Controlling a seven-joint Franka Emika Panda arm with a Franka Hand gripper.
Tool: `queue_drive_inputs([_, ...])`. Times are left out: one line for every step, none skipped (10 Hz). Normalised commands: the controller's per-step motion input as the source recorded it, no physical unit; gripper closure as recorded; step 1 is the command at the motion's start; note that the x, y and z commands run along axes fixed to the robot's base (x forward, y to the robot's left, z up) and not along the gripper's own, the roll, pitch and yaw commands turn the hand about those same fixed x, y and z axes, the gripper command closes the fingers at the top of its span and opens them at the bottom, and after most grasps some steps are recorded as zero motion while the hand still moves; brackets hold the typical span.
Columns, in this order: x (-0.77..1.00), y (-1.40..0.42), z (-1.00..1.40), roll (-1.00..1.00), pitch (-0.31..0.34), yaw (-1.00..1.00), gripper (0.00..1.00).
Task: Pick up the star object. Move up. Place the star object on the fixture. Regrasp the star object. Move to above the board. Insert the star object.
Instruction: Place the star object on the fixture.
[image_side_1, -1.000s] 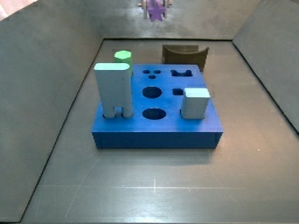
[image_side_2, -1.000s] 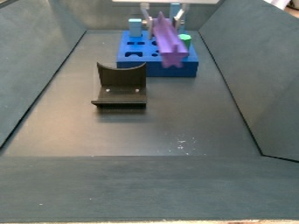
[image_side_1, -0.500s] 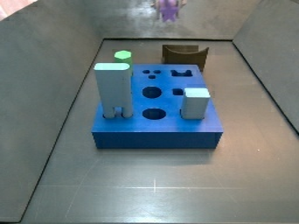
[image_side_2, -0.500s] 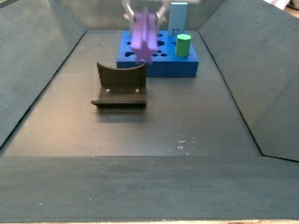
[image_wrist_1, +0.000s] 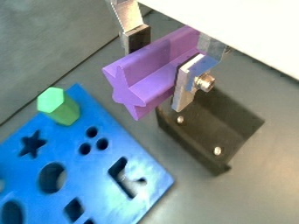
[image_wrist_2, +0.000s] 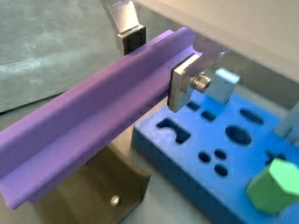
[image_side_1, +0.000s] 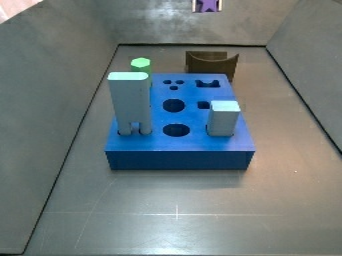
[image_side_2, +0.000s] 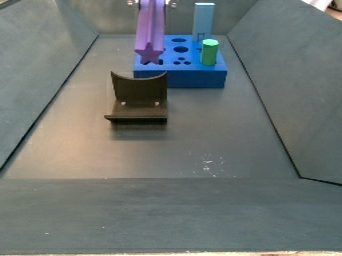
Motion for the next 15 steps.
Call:
queue_drive_inputs([0.45,0.02,0.01,-1.00,0.122,-0.07,1.00])
queue_drive_inputs([0.38,0.03,-0.01,-1.00,0.126,-0.08,1.00])
queue_drive_inputs([0.33,0.03,0.00,-1.00,0.132,-0.09,1.00])
queue_drive_inputs([0.27,0.03,-0.01,-1.00,0.138,-0.10,1.00])
queue_drive_inputs([0.20,0.04,-0.01,-1.00,0.143,-0.12,1.00])
queue_drive_inputs([0.15,0.04,-0.01,-1.00,0.147,-0.14,1.00])
queue_drive_inputs([0.12,0.04,-0.01,-1.00,0.148,-0.15,1.00])
queue_drive_inputs([0.07,0.04,-0.01,-1.00,0.144,-0.19,1.00])
queue_drive_inputs([0.07,0.04,-0.01,-0.85,0.111,-0.21,1.00])
queue_drive_inputs([0.08,0.04,-0.01,-0.66,0.083,-0.21,1.00])
queue_drive_inputs([0.08,0.04,-0.02,-0.49,0.060,-0.20,1.00])
queue_drive_inputs([0.08,0.04,-0.01,-0.33,0.035,-0.18,1.00])
queue_drive_inputs([0.07,0.03,0.00,-0.22,-0.008,-0.16,1.00])
queue_drive_inputs([0.09,0.13,-1.00,-0.16,-0.028,-0.06,1.00])
queue_drive_inputs([0.09,0.12,-1.00,-0.15,-0.039,-0.05,1.00])
